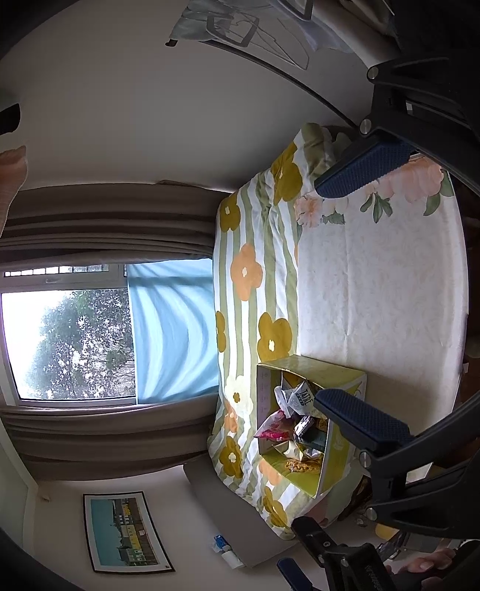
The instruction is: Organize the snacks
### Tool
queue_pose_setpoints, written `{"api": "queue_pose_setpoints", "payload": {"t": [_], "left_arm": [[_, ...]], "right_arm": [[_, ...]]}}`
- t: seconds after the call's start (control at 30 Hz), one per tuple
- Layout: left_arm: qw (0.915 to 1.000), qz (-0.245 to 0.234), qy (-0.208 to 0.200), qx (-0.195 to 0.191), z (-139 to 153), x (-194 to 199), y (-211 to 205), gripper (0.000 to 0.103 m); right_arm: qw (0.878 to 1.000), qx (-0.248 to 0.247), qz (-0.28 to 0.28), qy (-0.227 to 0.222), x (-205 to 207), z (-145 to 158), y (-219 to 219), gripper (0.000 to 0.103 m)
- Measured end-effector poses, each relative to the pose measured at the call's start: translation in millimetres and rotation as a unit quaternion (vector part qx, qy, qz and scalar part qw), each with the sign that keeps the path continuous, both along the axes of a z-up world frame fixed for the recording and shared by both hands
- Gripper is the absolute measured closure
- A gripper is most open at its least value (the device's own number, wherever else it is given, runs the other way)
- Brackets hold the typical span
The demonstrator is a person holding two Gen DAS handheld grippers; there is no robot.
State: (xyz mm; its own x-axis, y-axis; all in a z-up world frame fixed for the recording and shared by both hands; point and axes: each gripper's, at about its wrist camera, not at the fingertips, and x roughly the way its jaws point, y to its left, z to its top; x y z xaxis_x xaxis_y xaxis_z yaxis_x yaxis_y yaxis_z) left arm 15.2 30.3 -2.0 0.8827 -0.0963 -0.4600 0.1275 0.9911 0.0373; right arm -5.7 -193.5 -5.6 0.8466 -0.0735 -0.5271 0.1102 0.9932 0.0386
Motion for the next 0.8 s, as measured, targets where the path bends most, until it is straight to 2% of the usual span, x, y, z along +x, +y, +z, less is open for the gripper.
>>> {"api": "queue_pose_setpoints", "payload": {"t": [0.53, 0.8], "left_arm": [[0.9999, 0.010, 0.002, 0.004, 0.8, 2.1, 6.6, 0.000], [0.9995, 0.023, -0.008, 0.019, 0.5, 0.7, 13.2, 0.000]], "right_arm": [[1.000, -0.001, 0.001, 0.000, 1.9, 0.7, 3.4, 0.000], [1.000, 0.000, 0.001, 0.001, 2.0, 1.3, 6.6, 0.000]]}}
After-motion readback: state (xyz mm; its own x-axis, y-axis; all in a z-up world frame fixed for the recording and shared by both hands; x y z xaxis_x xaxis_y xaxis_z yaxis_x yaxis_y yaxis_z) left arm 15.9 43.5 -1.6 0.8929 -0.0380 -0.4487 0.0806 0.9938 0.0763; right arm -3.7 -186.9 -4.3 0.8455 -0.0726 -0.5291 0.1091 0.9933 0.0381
